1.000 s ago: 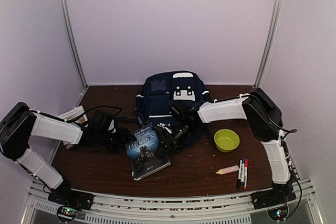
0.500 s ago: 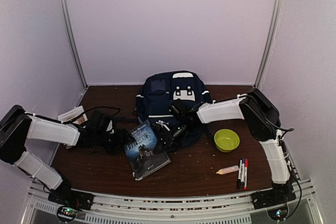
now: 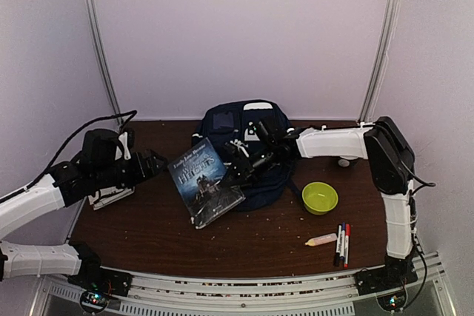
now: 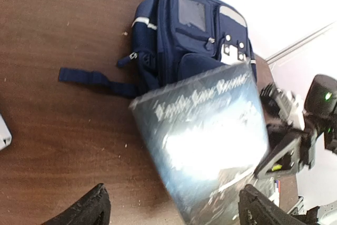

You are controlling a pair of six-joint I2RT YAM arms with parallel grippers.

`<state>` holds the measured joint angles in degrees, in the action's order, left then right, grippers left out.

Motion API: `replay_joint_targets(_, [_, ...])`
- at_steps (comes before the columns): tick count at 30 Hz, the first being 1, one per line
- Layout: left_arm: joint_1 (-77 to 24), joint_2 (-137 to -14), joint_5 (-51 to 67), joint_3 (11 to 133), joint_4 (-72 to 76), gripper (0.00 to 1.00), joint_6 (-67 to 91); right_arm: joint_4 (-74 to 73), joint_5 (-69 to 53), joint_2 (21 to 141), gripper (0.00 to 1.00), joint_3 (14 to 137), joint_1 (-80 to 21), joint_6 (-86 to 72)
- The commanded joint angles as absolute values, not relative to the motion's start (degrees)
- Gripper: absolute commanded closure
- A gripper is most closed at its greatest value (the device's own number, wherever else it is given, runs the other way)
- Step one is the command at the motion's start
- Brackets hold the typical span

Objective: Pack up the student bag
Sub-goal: Pick up the book from the center of the board, then pass from the right arm to the left

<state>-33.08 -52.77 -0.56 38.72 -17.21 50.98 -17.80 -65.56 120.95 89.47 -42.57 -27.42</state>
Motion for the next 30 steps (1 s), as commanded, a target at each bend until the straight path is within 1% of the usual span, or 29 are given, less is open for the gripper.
replay_joint_targets(1, [-32.72, -55.02, 0.06, 43.15, -16.78, 0.13, 43.50, -0.62, -69.25, 113.66, 0.91, 90.60, -38.15, -34.49])
replay_joint_targets(4, [-32.62, -57.08, 2.39, 45.05, -12.41, 0.13, 42.64, 11.49, -69.56, 113.06, 0.93, 89.51, -35.24, -45.54])
replay_joint_targets(6, [-32.62, -58.63, 4.98, 45.53, -8.13, 0.13, 42.90, 25.21, -69.53, 112.98, 0.93, 88.37, -33.40, -54.68])
replay_joint_targets(8, [-32.62, -60.29, 7.55, 46.06, -3.85, 0.13, 44.01, 35.43, -69.51, 113.70, 0.94, 88.26, -31.74, -63.01])
replay_joint_targets(11, [-32.66, -63.84, 12.49, 46.91, 5.15, 0.13, 47.90, 45.55, -69.25, 115.09, 0.94, 88.90, -30.08, -71.86])
replay_joint_targets(17, [-32.63, -71.52, 17.11, 48.65, 16.81, 0.13, 53.26, 47.73, -68.68, 113.20, 0.94, 87.38, -29.53, -73.19])
replay_joint_targets(21, [-32.62, -74.80, 20.20, 47.68, 27.67, 0.13, 56.21, 45.47, -68.71, 111.65, 0.94, 86.32, -29.45, -71.04])
replay_joint_targets(24, [-32.73, -76.49, 21.83, 47.74, 32.90, 0.15, 57.87, 43.55, -68.54, 110.72, 0.94, 85.50, -29.53, -69.29])
replay_joint_targets(30, [-32.75, -80.10, 23.65, 48.85, 36.77, 0.22, 61.33, 43.44, -68.41, 110.46, 0.94, 85.29, -29.60, -69.16])
